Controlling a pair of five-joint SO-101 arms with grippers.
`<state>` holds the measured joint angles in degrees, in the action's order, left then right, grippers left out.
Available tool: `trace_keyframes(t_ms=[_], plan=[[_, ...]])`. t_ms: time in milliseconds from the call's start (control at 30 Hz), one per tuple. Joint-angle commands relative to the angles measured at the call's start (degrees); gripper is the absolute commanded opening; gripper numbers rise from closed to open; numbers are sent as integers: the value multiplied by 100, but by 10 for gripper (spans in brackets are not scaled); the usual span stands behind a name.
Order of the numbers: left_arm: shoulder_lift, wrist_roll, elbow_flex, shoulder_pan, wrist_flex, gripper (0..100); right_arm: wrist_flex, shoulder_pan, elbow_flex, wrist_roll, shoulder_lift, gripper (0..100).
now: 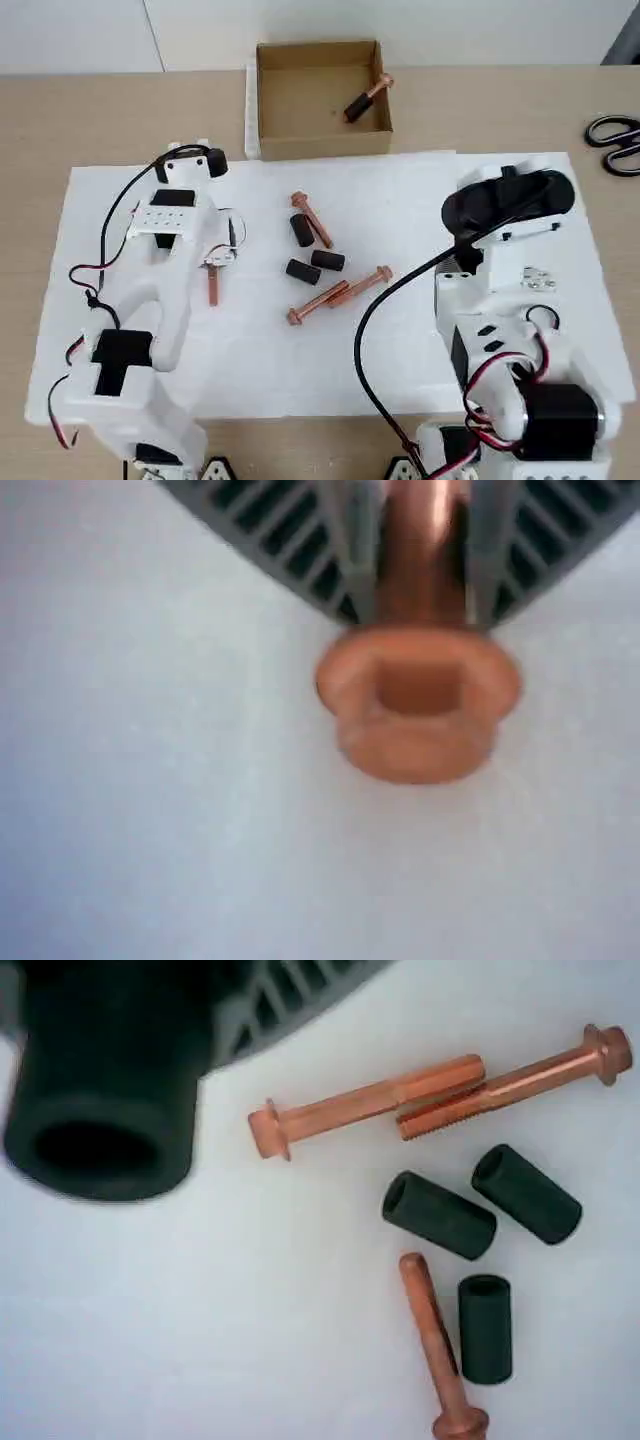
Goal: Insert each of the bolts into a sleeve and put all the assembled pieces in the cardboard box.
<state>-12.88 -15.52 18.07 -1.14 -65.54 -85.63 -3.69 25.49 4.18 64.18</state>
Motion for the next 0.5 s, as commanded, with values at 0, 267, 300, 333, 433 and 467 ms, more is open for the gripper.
trace_keyframes(t_ms=[0, 267, 300, 333, 433, 467], plan=[[-18, 35, -163, -9, 158, 77, 119, -13, -18, 53, 40, 4], [-26, 44, -163, -9, 255, 77, 119, -13, -18, 53, 31, 4], [-26, 44, -163, 0, 273, 76, 119, -13, -18, 53, 31, 4], [-26, 44, -163, 9, 299, 76, 110, -13, -18, 53, 31, 4], [-26, 35, -163, 18, 325, 41, 110, -13, -18, 53, 31, 4], [-26, 35, -163, 18, 325, 24, 110, -13, -18, 53, 31, 4]])
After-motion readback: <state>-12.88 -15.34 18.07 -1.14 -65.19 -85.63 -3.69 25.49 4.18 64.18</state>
